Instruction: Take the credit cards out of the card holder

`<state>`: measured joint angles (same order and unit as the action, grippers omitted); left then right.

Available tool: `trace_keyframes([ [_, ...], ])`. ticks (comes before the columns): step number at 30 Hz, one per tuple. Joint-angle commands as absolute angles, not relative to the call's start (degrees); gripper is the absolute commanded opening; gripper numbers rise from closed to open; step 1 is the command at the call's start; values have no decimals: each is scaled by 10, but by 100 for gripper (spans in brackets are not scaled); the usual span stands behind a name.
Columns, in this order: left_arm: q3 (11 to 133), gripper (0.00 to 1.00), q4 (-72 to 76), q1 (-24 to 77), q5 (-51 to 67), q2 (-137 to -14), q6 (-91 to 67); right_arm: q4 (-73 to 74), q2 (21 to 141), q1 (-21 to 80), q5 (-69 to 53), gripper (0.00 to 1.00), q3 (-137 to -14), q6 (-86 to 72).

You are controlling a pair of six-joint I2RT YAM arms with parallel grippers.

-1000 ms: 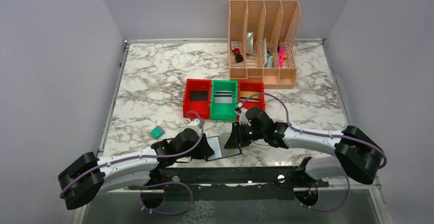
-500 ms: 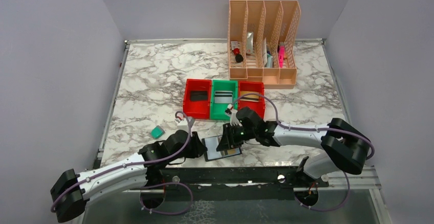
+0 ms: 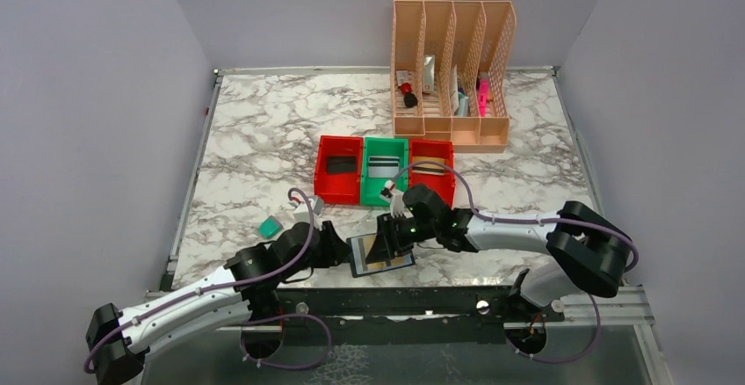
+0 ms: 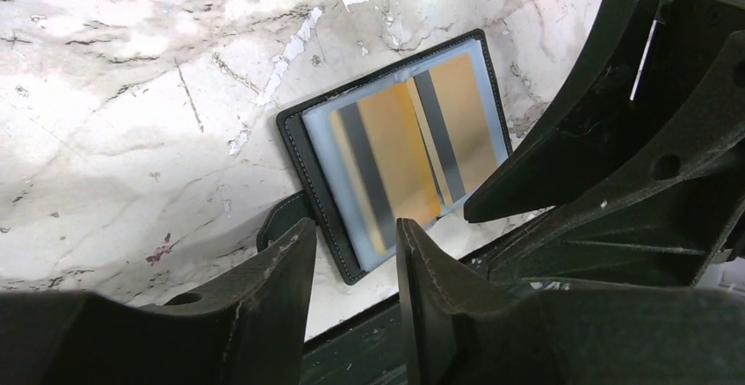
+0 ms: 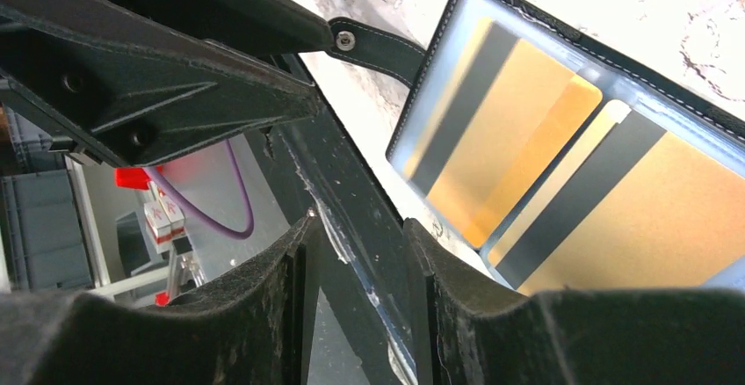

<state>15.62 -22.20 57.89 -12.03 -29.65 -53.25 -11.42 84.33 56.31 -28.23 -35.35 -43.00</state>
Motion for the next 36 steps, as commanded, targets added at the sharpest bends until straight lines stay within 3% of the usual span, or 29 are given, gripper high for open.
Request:
trace_keyframes([
  [1,186,44,-229,581,-126,-310,-522,-139,828,569,-301,45,-365,-417],
  [6,194,48,-224,581,-100,-338,-500,-106,795,570,-218,45,-341,-429],
  [15,187,47,-124,581,-36,-415,-482,-51,766,570,-75,41,-318,-472],
  [25,165,44,-86,581,-27,-467,-483,-92,812,569,-117,41,-318,-478],
  [36,127,31,-54,581,-18,-498,-495,-148,875,569,-173,37,-319,-495],
])
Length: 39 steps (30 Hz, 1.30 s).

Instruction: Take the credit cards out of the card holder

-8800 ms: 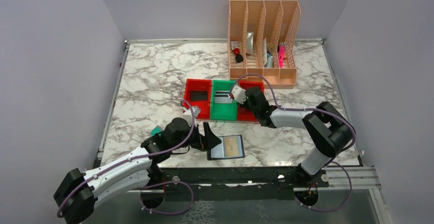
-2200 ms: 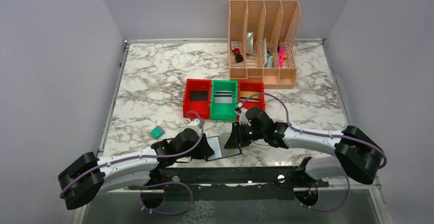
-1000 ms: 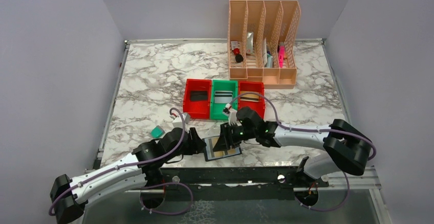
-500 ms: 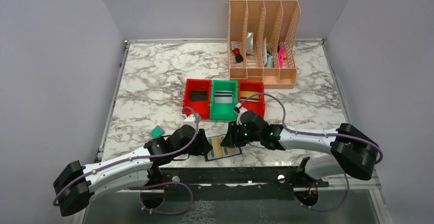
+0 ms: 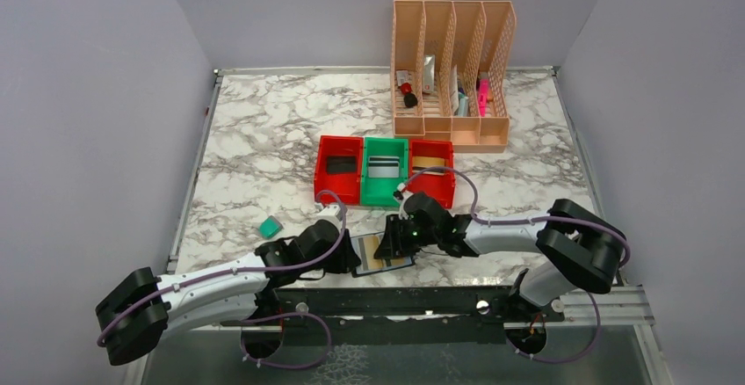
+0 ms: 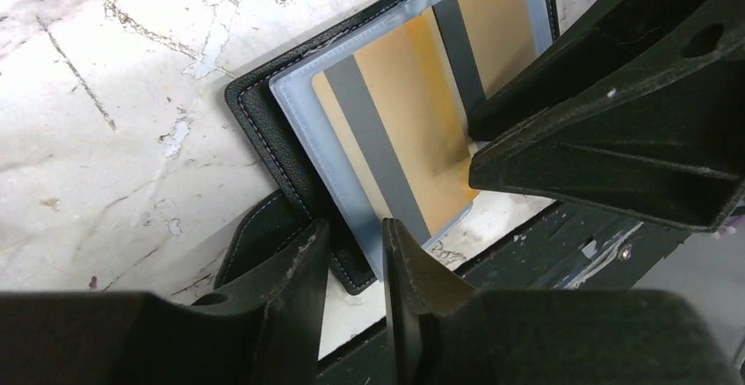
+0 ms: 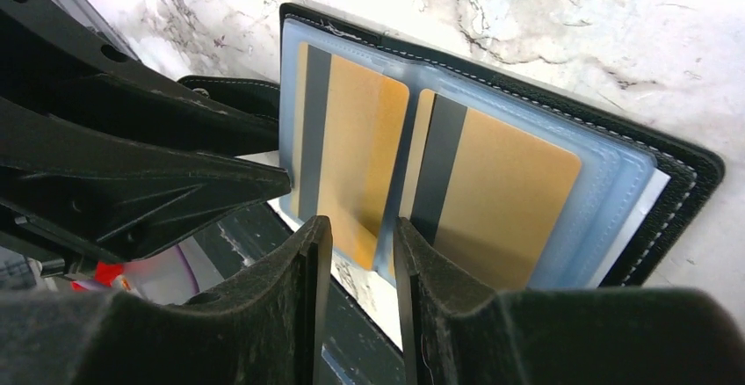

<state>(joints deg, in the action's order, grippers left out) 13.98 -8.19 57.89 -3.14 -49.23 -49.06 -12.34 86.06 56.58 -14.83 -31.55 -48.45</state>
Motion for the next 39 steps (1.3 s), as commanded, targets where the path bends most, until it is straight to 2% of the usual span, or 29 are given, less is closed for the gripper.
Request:
trace_keyframes([
  [1,125,30,-51,581,-17,-499,-497,-150,875,569,-174,37,-318,-498],
  [12,113,20,-42,581,-15,-503,-499,-210,880,569,-182,36,-294,-576],
  [18,115,20,-43,581,-16,-502,-498,-161,852,569,-124,37,-295,-577],
  [20,121,23,-53,581,-19,-500,-495,-145,846,569,-128,37,-305,-556],
  [25,160,44,-92,581,-39,-489,-489,-115,843,569,-136,37,-324,-521],
  [29,186,47,-93,581,-45,-481,-478,-98,844,569,-120,37,-332,-516],
  [32,191,45,-91,581,-48,-485,-470,-90,854,569,-114,37,-334,-516],
  [39,153,29,-24,581,-15,-519,-472,-115,868,569,-118,36,-320,-530],
])
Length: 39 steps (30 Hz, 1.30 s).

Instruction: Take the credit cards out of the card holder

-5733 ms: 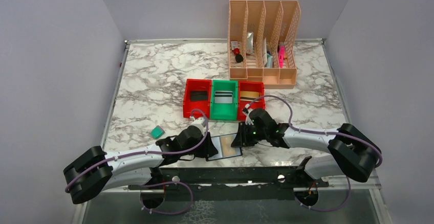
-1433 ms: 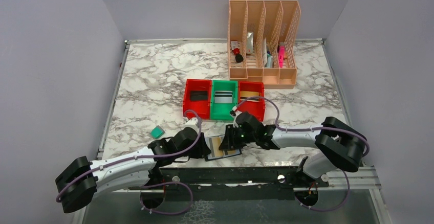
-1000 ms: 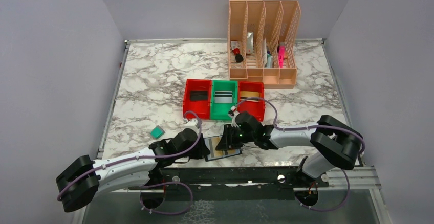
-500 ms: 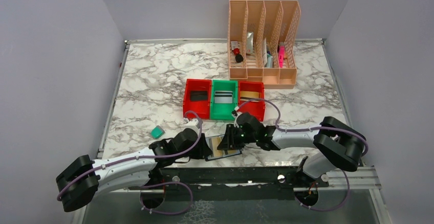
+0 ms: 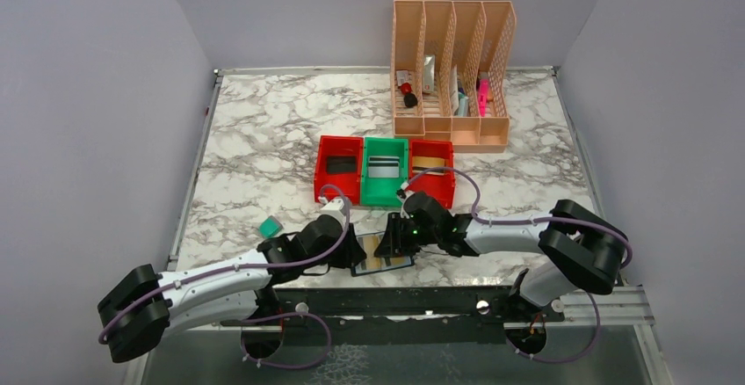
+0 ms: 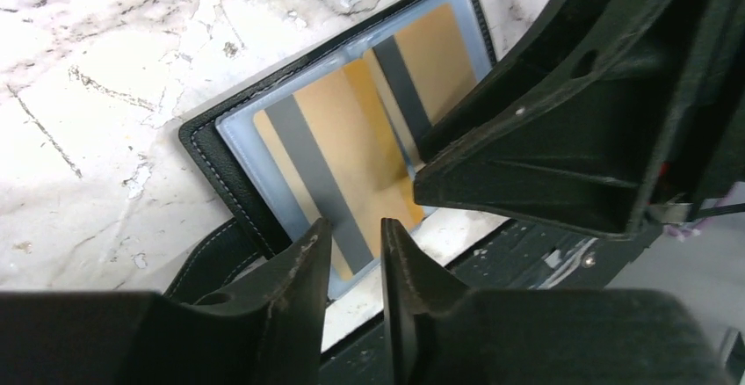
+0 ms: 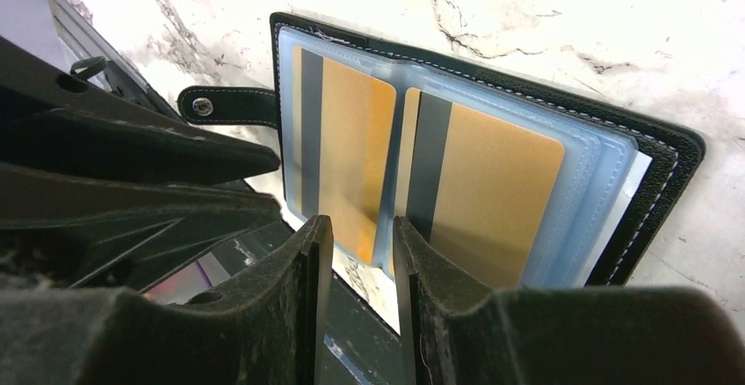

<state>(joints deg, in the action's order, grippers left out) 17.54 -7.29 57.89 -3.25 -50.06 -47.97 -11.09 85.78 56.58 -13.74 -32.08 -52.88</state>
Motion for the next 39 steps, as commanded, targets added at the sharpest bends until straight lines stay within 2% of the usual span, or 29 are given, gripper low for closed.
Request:
trace_keyframes([
  [1,148,27,-14,581,-10,-526,-473,-114,870,569,-115,36,-320,-532],
  [9,123,17,-7,581,-4,-549,-484,-131,882,569,-123,34,-311,-546],
  [20,113,15,-34,581,-14,-515,-490,-174,879,569,-132,27,-295,-564],
  [26,114,15,-45,581,-21,-504,-491,-189,861,569,-150,4,-291,-544],
  [28,113,15,-46,581,-23,-504,-491,-190,860,569,-152,2,-291,-542],
  [39,114,15,-51,581,-29,-508,-490,-165,836,565,-149,1,-282,-521],
])
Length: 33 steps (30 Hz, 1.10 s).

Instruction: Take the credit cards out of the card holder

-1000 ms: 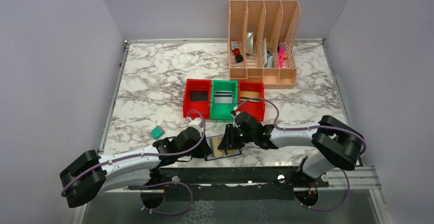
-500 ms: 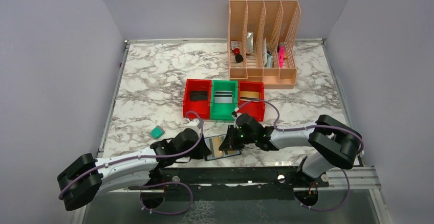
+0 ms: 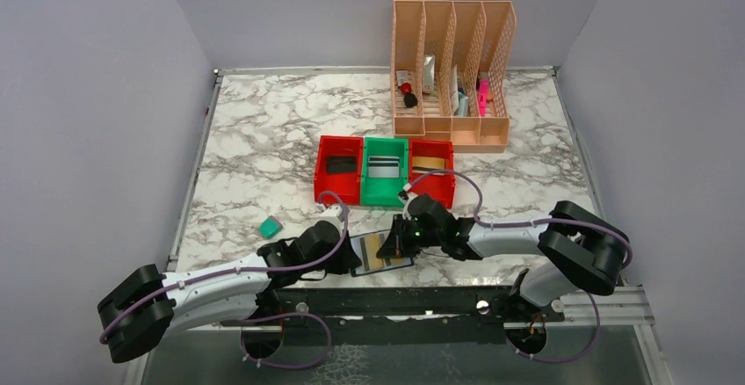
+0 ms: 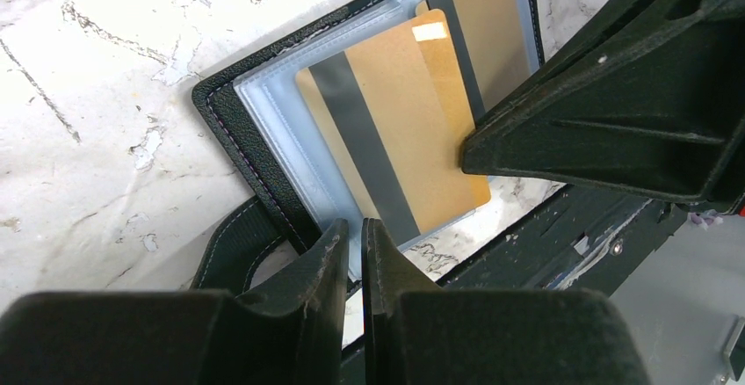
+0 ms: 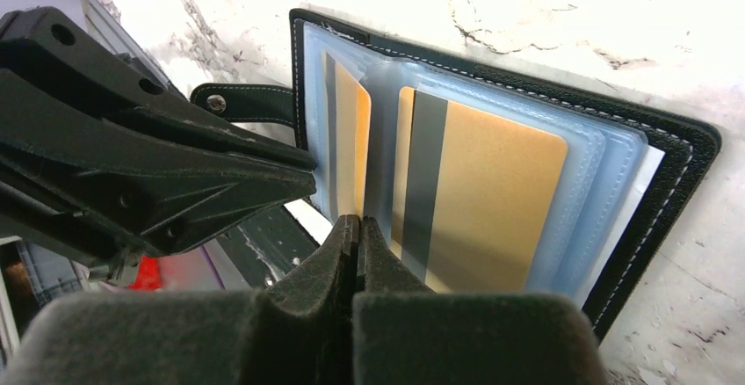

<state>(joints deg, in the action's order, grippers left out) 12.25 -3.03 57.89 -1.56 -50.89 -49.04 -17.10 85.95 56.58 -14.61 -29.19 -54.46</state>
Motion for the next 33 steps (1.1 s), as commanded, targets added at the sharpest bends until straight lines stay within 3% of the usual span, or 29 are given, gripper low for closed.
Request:
trace_keyframes([
  [1,114,15,-52,581,-28,-507,-490,-163,833,565,-155,1,-283,-516],
  [9,122,15,-54,581,-32,-504,-492,-155,839,563,-185,3,-294,-492],
  [20,148,26,25,581,-42,-458,-518,-223,897,563,-175,3,-273,-560],
  [33,93,18,0,581,-56,-513,-563,-228,896,563,-168,4,-266,-572],
])
